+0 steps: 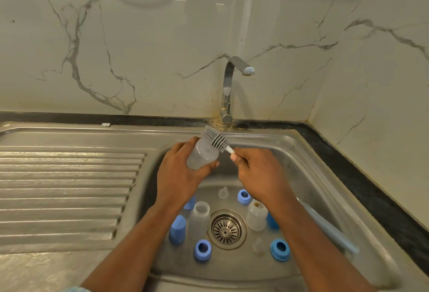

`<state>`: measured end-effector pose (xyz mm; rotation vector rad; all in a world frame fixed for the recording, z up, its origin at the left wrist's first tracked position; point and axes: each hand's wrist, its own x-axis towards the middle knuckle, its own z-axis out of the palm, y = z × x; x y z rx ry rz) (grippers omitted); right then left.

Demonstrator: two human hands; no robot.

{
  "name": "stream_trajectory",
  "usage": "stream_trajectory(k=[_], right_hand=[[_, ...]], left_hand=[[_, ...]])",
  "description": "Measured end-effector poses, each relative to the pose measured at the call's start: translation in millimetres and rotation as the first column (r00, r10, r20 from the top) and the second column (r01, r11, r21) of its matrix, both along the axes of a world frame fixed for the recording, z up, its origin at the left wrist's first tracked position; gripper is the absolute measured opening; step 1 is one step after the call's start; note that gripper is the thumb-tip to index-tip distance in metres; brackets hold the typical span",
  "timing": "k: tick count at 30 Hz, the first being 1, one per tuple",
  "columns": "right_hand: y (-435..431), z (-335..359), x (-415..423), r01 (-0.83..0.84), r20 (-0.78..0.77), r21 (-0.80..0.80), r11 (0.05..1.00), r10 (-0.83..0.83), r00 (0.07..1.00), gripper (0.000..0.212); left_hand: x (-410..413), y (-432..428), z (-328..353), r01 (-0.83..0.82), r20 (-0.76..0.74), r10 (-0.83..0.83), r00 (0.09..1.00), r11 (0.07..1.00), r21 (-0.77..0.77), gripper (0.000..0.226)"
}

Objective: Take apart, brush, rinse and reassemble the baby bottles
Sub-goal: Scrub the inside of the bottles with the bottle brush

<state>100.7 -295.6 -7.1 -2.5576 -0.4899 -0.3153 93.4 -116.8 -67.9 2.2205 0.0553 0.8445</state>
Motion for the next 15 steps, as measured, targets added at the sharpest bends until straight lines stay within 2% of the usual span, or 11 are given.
stream_trajectory(k=[2, 6, 11, 15], right_hand=[[-2, 0, -1, -0.047, -0.004, 0.022, 0.999, 0.047, 0.999, 0.034], [0, 0, -8, -0.205, -0.077, 0.025, 0.978, 0.207, 0.975, 0.02], [-6, -2, 2, -0.06, -0.005, 0.011, 0.998, 0.06, 0.998, 0.022], [-2, -1, 0, -0.063, 0.018, 0.023, 0.998, 0.063, 0.998, 0.025]], left_hand=[[1, 3, 1, -0.015, 0.009, 0.016, 1.0, 0.999, -0.029, 0.066], [4, 16, 1, -0.095, -0.018, 0.093, 0.995, 0.981, -0.169, 0.057], [-1, 1, 5, -0.032, 0.036, 0.038, 0.999, 0.987, -0.157, 0.052], [0, 3, 4, -0.016, 0.052, 0.025, 0.998, 0.986, -0.168, 0.05]])
